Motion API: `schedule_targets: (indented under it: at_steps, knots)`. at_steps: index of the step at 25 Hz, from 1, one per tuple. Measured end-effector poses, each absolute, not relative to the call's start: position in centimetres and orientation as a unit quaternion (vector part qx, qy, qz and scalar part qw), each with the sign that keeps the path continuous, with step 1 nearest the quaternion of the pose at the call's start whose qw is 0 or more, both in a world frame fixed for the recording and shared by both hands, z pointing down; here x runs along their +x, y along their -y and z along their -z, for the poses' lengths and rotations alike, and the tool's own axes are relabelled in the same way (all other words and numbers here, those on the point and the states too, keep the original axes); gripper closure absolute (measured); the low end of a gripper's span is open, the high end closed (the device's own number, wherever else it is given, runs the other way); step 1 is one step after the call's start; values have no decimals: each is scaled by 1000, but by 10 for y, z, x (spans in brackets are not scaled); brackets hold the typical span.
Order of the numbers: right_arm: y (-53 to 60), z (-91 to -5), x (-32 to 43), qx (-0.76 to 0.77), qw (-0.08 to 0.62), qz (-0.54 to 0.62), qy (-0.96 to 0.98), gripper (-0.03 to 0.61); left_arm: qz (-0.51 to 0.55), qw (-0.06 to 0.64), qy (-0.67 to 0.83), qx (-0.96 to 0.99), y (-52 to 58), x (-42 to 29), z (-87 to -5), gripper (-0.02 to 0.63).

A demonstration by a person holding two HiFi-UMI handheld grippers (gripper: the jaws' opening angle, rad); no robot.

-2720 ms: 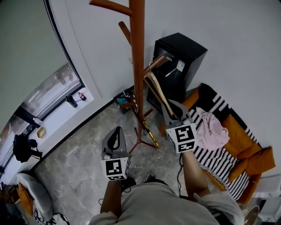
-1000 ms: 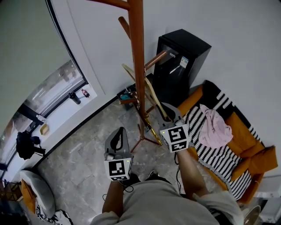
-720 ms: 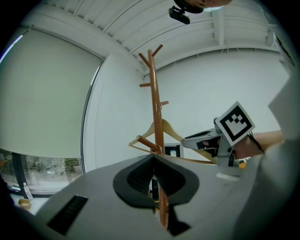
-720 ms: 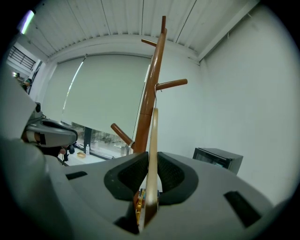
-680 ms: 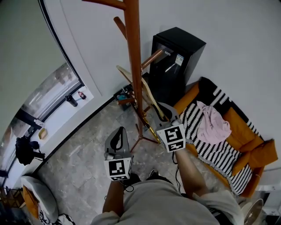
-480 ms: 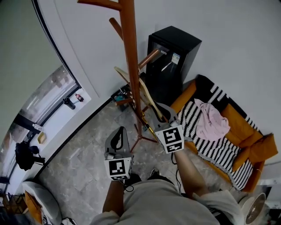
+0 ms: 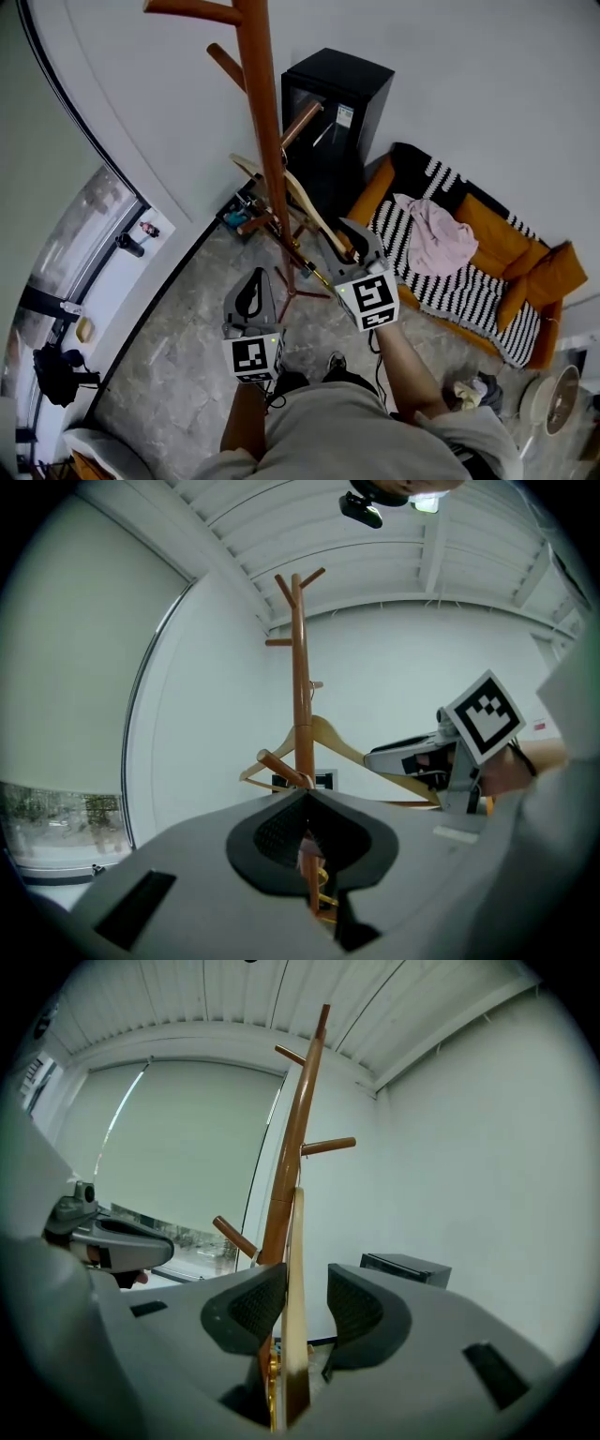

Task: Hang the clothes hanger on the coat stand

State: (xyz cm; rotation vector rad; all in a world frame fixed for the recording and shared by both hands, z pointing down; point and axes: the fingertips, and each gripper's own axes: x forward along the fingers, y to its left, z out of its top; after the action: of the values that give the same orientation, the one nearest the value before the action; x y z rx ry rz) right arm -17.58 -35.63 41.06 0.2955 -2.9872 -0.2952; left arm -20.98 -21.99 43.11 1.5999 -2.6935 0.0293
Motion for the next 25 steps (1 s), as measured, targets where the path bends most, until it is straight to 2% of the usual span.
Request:
schedule_targets:
  at_steps: [11,25]
  knots:
    - [343,-394,-146,178,50,105,977,430,2,-2,815,579,221,-222,-427,604]
    - [315,-386,-101,229,38,110,967,433,4,-7,792,610,215,-193,-423,604]
